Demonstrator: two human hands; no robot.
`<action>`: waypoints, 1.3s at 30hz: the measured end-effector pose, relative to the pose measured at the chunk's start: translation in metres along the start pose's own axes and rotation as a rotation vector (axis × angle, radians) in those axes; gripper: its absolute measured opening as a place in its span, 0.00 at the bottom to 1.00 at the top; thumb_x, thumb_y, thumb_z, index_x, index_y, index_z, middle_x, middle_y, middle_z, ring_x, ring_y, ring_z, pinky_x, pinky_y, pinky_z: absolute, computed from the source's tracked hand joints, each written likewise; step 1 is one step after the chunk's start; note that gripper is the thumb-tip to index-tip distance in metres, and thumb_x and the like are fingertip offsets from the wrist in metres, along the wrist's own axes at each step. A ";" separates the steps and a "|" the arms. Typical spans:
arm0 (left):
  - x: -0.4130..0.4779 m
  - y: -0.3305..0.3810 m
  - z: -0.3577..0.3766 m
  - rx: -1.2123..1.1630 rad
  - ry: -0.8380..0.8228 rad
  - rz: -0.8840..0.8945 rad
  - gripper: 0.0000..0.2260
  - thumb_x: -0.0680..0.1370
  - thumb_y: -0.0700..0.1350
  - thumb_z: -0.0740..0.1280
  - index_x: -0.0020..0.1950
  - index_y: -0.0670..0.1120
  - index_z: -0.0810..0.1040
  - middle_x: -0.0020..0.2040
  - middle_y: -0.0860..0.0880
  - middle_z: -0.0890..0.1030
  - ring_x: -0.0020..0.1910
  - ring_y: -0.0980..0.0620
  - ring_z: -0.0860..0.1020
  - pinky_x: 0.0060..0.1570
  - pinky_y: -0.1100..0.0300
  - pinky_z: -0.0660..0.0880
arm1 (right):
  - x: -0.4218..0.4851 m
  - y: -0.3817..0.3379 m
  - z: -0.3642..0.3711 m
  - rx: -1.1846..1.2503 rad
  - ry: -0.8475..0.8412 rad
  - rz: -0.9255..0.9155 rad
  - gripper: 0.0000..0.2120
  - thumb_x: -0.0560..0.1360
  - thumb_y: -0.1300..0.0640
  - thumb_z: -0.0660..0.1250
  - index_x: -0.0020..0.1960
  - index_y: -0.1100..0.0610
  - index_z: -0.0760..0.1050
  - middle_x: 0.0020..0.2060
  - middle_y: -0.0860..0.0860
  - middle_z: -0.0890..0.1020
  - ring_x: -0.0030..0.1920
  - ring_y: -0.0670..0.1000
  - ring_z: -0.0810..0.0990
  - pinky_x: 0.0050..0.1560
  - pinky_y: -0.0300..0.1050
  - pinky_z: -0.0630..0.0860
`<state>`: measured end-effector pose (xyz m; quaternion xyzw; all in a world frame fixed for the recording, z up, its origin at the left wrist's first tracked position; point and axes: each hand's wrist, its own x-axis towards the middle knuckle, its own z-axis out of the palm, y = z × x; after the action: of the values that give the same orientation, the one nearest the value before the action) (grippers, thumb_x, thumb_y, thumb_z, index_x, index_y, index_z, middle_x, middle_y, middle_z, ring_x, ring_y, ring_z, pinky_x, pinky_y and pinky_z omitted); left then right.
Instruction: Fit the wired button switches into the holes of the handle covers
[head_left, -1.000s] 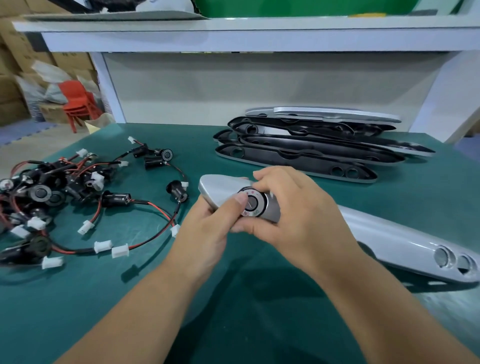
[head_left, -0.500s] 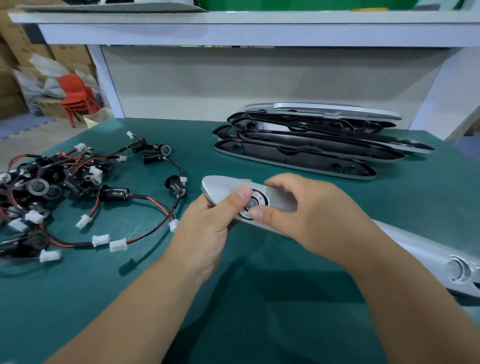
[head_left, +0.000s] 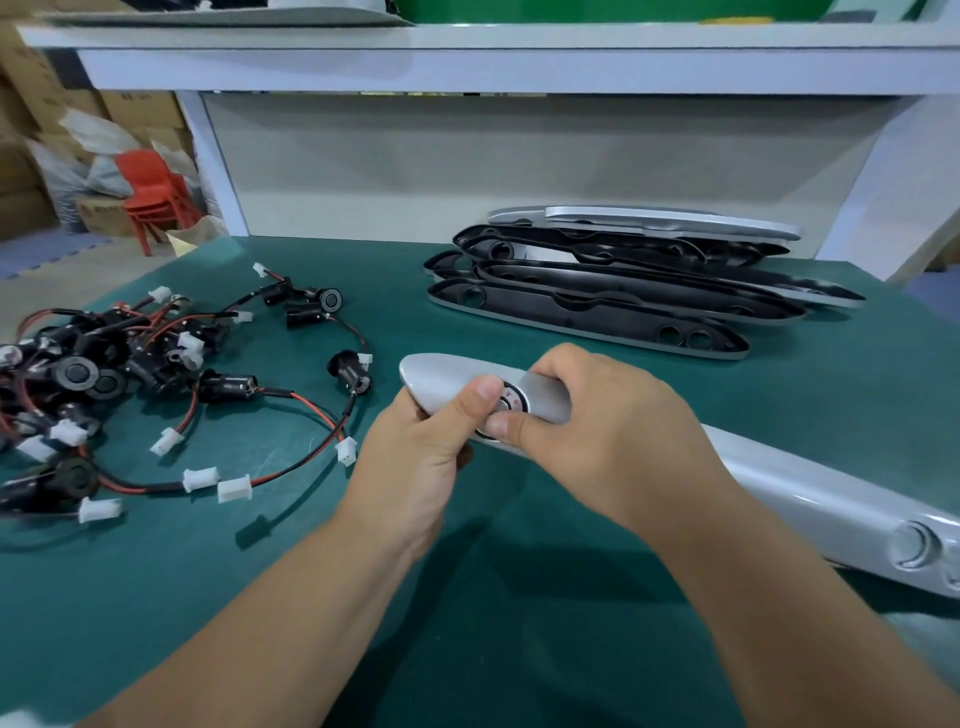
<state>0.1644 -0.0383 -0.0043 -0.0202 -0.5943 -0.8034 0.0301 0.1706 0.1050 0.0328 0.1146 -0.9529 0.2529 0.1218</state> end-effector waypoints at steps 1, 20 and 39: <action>0.000 0.000 0.000 0.014 0.013 -0.002 0.14 0.63 0.54 0.76 0.44 0.49 0.81 0.40 0.50 0.83 0.37 0.54 0.77 0.37 0.64 0.71 | 0.000 0.000 0.001 -0.012 0.010 -0.007 0.19 0.69 0.32 0.61 0.47 0.47 0.69 0.39 0.43 0.76 0.43 0.47 0.73 0.45 0.45 0.66; 0.005 0.003 -0.021 0.447 -0.103 0.015 0.15 0.63 0.62 0.70 0.47 0.61 0.77 0.46 0.47 0.81 0.45 0.50 0.80 0.51 0.55 0.76 | -0.002 0.018 0.017 -0.206 -0.003 -0.011 0.25 0.62 0.24 0.56 0.44 0.44 0.63 0.39 0.41 0.72 0.44 0.47 0.69 0.44 0.47 0.58; 0.003 -0.005 -0.018 0.709 -0.015 0.059 0.07 0.74 0.49 0.71 0.49 0.57 0.75 0.42 0.53 0.83 0.42 0.55 0.79 0.43 0.66 0.73 | 0.002 0.026 0.021 -0.153 -0.110 -0.013 0.25 0.62 0.23 0.56 0.38 0.45 0.64 0.35 0.42 0.73 0.37 0.41 0.71 0.41 0.45 0.63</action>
<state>0.1610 -0.0542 -0.0141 -0.0317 -0.8355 -0.5459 0.0540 0.1580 0.1163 0.0040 0.1250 -0.9739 0.1717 0.0796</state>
